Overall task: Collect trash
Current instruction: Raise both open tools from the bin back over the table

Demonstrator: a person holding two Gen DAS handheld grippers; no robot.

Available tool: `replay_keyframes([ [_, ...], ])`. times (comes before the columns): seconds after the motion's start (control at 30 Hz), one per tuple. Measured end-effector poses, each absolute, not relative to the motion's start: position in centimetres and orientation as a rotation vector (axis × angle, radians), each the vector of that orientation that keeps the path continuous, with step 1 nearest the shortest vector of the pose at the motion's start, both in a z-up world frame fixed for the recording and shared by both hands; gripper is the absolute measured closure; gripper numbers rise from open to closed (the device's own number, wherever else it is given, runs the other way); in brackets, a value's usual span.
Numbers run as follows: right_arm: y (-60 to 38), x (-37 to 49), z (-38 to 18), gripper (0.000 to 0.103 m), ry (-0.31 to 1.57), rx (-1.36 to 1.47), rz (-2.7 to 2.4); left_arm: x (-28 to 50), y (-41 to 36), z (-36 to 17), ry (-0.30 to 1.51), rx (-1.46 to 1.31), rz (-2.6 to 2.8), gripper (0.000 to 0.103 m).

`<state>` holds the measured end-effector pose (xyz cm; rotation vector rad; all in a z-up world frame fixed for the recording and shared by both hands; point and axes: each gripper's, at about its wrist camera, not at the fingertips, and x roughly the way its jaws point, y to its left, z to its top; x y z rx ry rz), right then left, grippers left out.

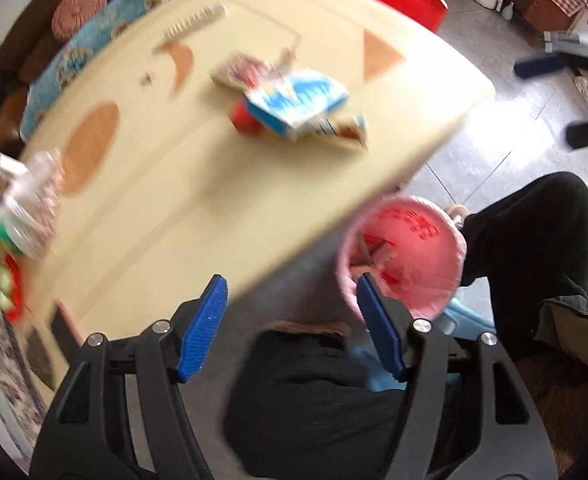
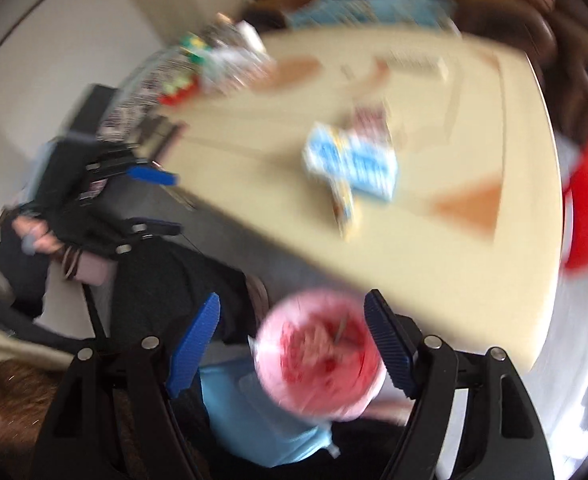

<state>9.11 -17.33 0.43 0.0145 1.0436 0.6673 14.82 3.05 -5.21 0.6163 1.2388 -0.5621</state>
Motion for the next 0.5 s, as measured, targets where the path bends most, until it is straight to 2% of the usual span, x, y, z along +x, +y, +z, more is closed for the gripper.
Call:
replay_keyframes([
  [0.07,-17.1,10.5,3.1,0.019,1.005,-0.033,0.713,16.7,3.3,-3.4,1.218,0.643,-0.586,0.037],
  [0.2,-16.3,13.2,6.4,0.019,0.956,-0.138,0.781,20.0,3.1,-2.6,1.216,0.712,-0.617,0.036],
  [0.5,-14.5,19.3,6.1,0.019,0.988,-0.285,0.918,24.5,0.4,-3.8,1.202,0.867,-0.717,0.036],
])
